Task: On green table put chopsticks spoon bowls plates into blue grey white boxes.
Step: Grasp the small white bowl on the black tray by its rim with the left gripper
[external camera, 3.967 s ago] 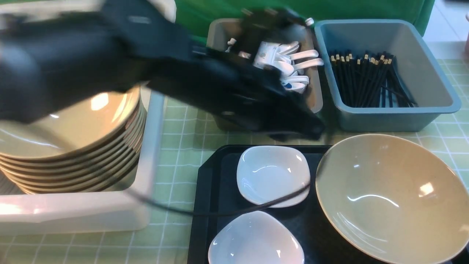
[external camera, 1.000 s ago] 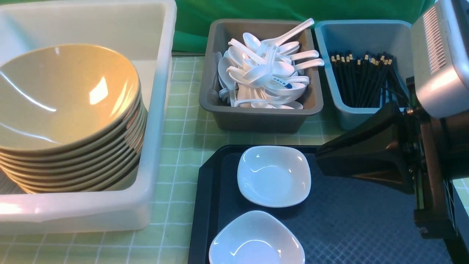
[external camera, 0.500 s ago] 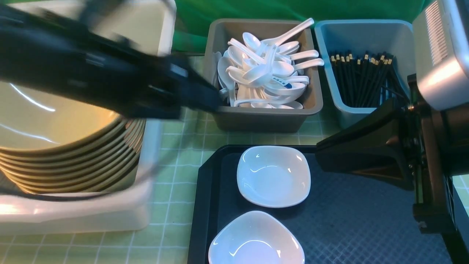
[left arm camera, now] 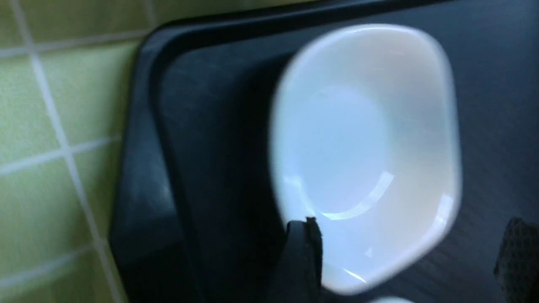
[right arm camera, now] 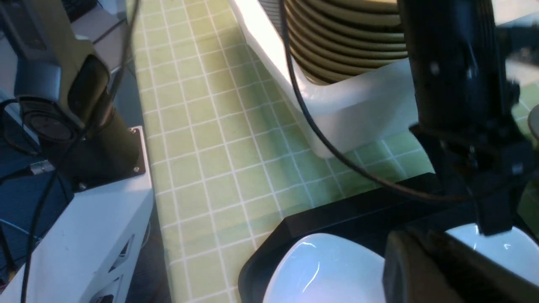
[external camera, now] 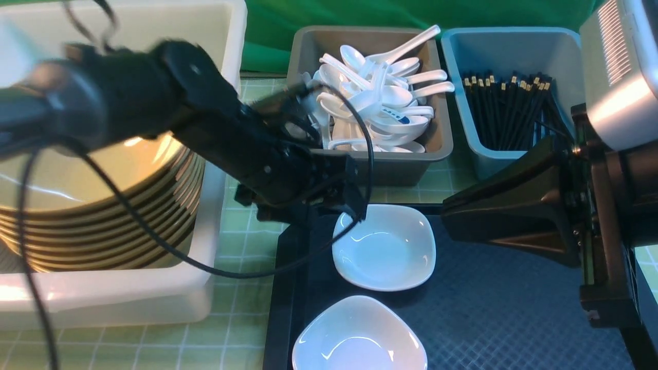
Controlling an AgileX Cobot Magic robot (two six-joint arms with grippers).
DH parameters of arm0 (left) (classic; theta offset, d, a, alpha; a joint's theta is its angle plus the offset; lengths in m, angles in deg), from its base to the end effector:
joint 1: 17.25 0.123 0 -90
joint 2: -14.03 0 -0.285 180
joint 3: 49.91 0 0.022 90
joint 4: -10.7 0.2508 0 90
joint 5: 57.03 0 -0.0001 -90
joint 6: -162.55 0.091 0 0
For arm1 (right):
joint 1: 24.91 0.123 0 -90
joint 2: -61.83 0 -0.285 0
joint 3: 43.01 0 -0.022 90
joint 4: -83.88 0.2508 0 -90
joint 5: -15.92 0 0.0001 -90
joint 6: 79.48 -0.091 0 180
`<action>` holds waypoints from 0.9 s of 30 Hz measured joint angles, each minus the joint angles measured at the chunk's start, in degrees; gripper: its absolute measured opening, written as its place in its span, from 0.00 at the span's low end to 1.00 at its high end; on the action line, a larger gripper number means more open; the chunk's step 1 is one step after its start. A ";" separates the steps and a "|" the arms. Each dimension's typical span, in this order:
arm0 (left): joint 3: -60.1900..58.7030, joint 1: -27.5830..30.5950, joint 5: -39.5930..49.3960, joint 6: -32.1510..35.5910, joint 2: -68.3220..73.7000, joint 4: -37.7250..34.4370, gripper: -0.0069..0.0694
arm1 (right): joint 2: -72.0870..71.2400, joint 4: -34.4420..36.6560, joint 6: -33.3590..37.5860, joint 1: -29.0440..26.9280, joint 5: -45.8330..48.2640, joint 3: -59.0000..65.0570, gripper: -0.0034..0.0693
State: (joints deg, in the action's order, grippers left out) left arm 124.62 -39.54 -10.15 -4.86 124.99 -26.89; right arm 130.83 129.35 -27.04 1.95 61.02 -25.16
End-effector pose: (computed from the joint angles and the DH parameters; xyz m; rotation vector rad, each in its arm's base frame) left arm 0.3256 -0.1773 0.2224 0.3090 2.7809 -0.8070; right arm 0.1698 0.1376 0.3832 -1.0688 1.8242 0.6663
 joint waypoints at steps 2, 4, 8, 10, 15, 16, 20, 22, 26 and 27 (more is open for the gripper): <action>0.00 0.00 -1.85 1.63 2.41 -1.18 0.80 | 0.00 0.07 0.00 0.00 0.19 0.00 0.13; 0.05 0.00 -3.27 3.36 3.85 -2.27 0.80 | 0.00 0.12 0.00 0.00 0.25 0.00 0.13; 0.05 0.00 -5.11 6.75 5.96 -4.91 0.80 | 0.00 0.12 0.00 0.00 0.29 0.00 0.13; 0.05 0.00 -5.87 8.24 7.05 -6.50 0.80 | 0.00 0.13 0.00 0.00 0.29 0.00 0.14; 0.16 0.00 -6.59 11.14 9.01 -8.98 0.78 | 0.00 0.17 0.00 0.00 0.42 0.00 0.14; 0.21 0.00 -6.67 11.36 9.30 -9.10 0.77 | 0.00 0.19 0.00 0.00 0.42 0.00 0.14; 0.38 0.00 -6.74 11.97 10.42 -9.87 0.68 | 0.00 0.32 0.00 0.00 0.48 0.00 0.15; 0.38 0.00 -6.53 12.24 11.18 -10.82 0.57 | 0.00 0.34 0.00 0.00 0.48 0.00 0.15; 0.38 0.00 -6.16 13.08 11.51 -11.04 0.35 | 0.00 0.34 0.00 0.00 0.48 0.00 0.15; 0.38 0.00 -6.16 13.30 11.51 -11.10 0.25 | 0.00 0.34 0.00 0.00 0.48 0.00 0.15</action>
State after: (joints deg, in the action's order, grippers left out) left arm 125.00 -39.54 -16.31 8.45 136.50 -37.98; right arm 130.83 129.69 -27.04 1.95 61.50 -25.16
